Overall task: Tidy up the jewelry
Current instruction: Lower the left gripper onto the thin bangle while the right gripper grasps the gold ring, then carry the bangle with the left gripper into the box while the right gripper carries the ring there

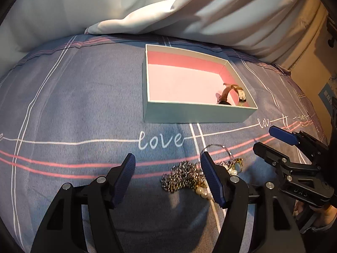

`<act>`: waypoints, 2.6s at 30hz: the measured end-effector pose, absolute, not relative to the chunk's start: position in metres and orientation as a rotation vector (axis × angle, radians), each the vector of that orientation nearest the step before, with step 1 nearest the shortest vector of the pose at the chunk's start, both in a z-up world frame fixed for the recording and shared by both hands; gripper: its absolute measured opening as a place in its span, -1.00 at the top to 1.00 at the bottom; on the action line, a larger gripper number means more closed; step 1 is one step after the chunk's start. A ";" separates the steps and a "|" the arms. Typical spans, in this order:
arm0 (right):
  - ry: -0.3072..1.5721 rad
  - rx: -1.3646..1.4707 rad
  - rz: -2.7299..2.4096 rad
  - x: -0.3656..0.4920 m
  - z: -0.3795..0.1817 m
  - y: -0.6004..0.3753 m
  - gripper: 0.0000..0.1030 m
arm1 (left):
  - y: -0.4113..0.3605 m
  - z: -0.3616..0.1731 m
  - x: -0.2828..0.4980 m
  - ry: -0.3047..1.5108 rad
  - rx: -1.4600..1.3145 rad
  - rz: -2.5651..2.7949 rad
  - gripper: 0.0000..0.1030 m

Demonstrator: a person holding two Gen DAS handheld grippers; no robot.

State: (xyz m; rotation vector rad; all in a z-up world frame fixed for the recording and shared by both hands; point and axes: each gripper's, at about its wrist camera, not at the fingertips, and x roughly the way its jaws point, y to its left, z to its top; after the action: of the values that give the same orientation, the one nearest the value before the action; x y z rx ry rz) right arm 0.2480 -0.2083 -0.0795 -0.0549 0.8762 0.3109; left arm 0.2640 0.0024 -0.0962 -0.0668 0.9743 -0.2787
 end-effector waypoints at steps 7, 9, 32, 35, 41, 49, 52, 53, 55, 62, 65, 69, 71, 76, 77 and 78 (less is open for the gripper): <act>0.916 -0.006 0.356 0.233 -0.101 -0.197 -0.14 | 0.002 -0.112 0.241 0.958 0.033 -0.286 -0.23; 0.915 0.008 0.370 0.236 -0.101 -0.194 -0.14 | 0.004 -0.115 0.245 0.972 0.019 -0.293 -0.22; 0.923 -0.055 0.336 0.232 -0.113 -0.208 -0.13 | -0.085 -0.132 0.285 0.979 0.282 -0.608 0.03; 0.912 -0.071 0.349 0.238 -0.115 -0.200 -0.10 | -0.079 -0.131 0.285 0.962 0.250 -0.593 0.04; 0.907 -0.082 0.383 0.251 -0.116 -0.189 0.07 | -0.061 -0.120 0.288 0.945 0.167 -0.552 0.04; 0.903 -0.137 0.418 0.257 -0.111 -0.174 0.78 | -0.044 -0.103 0.286 0.930 0.118 -0.510 0.03; 0.877 -0.124 0.408 0.253 -0.101 -0.177 0.78 | -0.042 -0.100 0.285 0.929 0.109 -0.500 0.03; 0.870 -0.124 0.405 0.252 -0.097 -0.178 0.78 | -0.042 -0.099 0.284 0.928 0.105 -0.499 0.03; 0.849 -0.125 0.392 0.249 -0.089 -0.181 0.78 | -0.042 -0.099 0.284 0.927 0.100 -0.493 0.03; 0.850 -0.118 0.385 0.247 -0.082 -0.184 0.78 | -0.043 -0.096 0.281 0.919 0.086 -0.481 0.03; 0.857 -0.116 0.386 0.247 -0.084 -0.182 0.78 | -0.040 -0.096 0.281 0.925 0.070 -0.472 0.03; 0.863 -0.114 0.388 0.251 -0.084 -0.179 0.78 | -0.036 -0.096 0.281 0.925 0.053 -0.460 0.03; 0.859 -0.115 0.388 0.252 -0.083 -0.179 0.78 | -0.036 -0.095 0.281 0.924 0.050 -0.460 0.03; 0.856 -0.111 0.382 0.249 -0.080 -0.181 0.78 | -0.037 -0.093 0.279 0.920 0.048 -0.455 0.03; 0.852 -0.110 0.379 0.248 -0.079 -0.181 0.78 | -0.037 -0.093 0.279 0.921 0.049 -0.450 0.03; 0.854 -0.107 0.382 0.248 -0.079 -0.181 0.78 | -0.037 -0.094 0.279 0.922 0.049 -0.450 0.03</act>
State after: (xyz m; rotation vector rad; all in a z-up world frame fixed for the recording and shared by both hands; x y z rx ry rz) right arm 0.2477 -0.1812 -0.0792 -0.1070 0.8544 0.3818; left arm 0.2786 -0.0369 -0.0936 0.0486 0.9224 -0.4499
